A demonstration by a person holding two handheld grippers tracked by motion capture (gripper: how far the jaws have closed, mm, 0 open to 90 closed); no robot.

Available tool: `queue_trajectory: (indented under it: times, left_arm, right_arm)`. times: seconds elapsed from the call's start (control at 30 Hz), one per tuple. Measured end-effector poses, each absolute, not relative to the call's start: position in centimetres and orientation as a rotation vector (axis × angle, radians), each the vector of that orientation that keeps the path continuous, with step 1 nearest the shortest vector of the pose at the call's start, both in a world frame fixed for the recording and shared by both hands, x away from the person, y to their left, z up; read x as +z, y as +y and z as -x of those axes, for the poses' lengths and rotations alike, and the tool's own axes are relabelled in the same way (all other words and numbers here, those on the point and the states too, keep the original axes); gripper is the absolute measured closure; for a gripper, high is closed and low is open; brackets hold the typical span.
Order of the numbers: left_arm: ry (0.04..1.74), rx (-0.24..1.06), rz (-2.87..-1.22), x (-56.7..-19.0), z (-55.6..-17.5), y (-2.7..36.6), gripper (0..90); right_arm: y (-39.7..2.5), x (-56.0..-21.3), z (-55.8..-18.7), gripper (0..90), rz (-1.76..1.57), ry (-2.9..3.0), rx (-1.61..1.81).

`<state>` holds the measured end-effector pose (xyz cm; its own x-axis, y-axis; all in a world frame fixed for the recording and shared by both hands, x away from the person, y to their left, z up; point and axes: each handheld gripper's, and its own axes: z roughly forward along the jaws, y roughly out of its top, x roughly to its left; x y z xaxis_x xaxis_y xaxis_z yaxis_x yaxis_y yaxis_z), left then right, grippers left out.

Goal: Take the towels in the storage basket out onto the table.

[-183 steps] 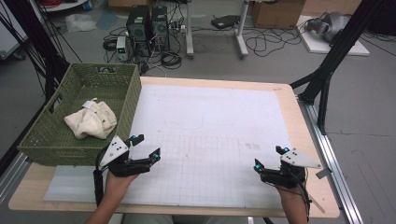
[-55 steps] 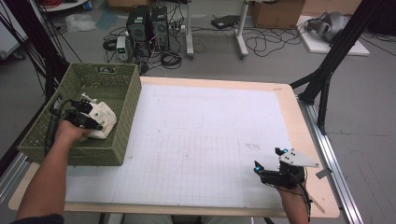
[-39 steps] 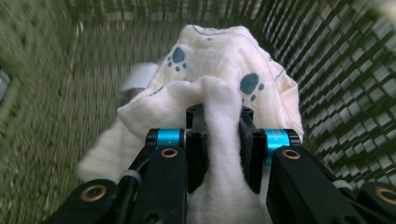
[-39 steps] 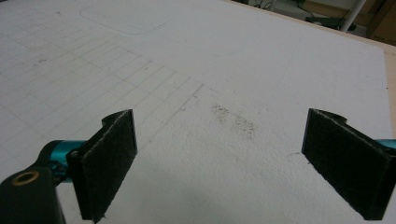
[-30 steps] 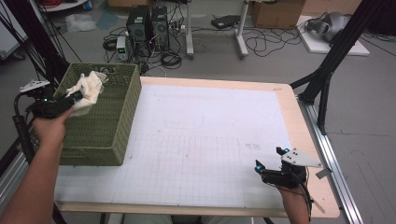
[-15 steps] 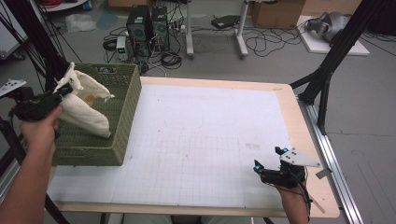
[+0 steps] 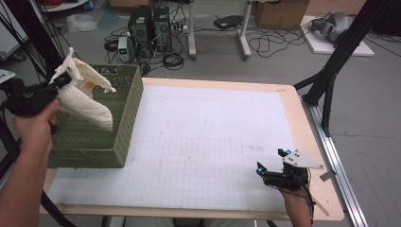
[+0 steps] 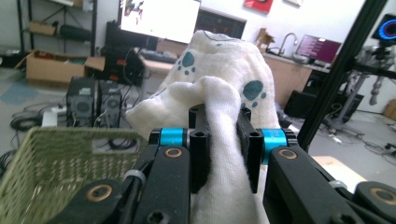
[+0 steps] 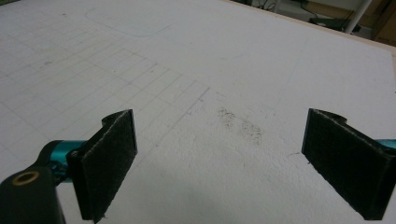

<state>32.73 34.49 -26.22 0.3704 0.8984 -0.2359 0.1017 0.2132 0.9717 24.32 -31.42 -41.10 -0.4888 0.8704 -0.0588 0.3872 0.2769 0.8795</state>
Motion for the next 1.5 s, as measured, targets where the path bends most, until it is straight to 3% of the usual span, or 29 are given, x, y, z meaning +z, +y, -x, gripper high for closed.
queue_trajectory:
  times: [0.43, 1.1, 1.5]
  left_arm:
    - [0.880, 0.738, -1.269, -22.2, -31.8, 30.7, 78.8]
    - [0.693, 0.692, -1.334, -19.0, -30.9, 24.7, 78.7]
    - [0.595, 0.615, -1.406, -19.7, -30.7, 19.7, 78.7]
  right_arm:
    - [-31.3, -41.1, -24.3, 9.5, -1.119, 2.006, 1.155]
    - [-31.4, -40.9, -24.3, 9.5, -1.111, 1.998, 1.164]
    - [-31.3, -40.9, -24.3, 9.5, -1.114, 2.003, 1.165]
